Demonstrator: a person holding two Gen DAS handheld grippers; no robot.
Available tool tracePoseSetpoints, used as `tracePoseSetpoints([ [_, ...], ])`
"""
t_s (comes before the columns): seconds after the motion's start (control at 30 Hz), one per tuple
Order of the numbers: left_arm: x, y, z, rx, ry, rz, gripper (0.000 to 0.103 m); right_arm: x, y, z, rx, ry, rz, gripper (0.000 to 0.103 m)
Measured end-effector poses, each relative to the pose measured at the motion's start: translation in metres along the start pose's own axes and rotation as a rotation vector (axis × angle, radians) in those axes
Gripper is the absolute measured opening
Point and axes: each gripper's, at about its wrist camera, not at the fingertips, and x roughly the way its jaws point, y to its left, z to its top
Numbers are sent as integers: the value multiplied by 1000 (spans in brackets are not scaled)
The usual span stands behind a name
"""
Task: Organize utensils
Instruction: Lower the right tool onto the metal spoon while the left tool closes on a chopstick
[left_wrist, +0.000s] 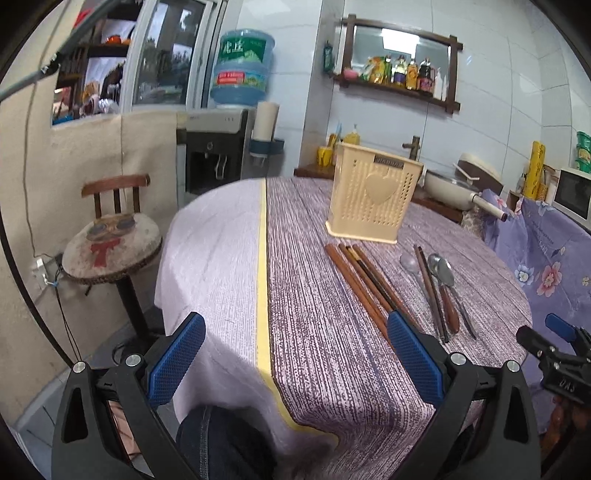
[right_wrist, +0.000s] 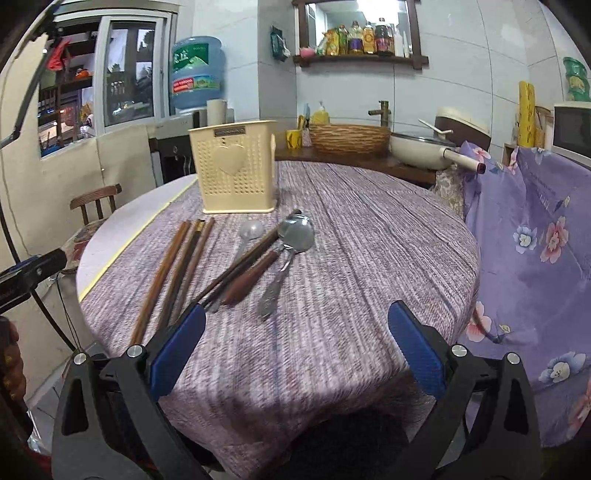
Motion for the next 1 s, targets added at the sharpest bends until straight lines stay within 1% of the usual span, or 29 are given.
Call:
tracePoseSetpoints([
  [0.13,18,-3,13,37,31,6,98,27,-12,19,15,59,24,98],
  [0.2,32,-4,23,42,74,-12,98,42,-15,27,29,89,37,98],
  [0.23,39,-4,27,39,98,-28,96,50,-14,31,30,106,35,97],
  [0.3,52,-8,33,46,137,-39,91,65,-12,37,24,141,31,93],
  [0.37,62,-14,37,74,159,-24,86,83,-8,42,10,187,26,90],
  [0.47,73,-18,41,94,181,-25,83,103,-2,46,-11,252,36,85],
  [0.53,78,-19,42,94,191,-27,83,116,4,48,-31,295,37,79],
  [0.6,84,-22,42,101,203,-24,82,124,10,48,-56,312,20,70],
  [0.7,91,-25,42,112,228,-17,79,136,16,51,-61,338,5,60],
  [0.8,99,-24,44,99,257,-25,74,146,17,50,-46,367,-1,55],
  [0.87,103,-25,45,92,269,-33,72,149,15,50,-31,368,-3,53],
  [1.0,110,-34,48,117,283,-34,71,153,16,54,-29,375,-1,43],
])
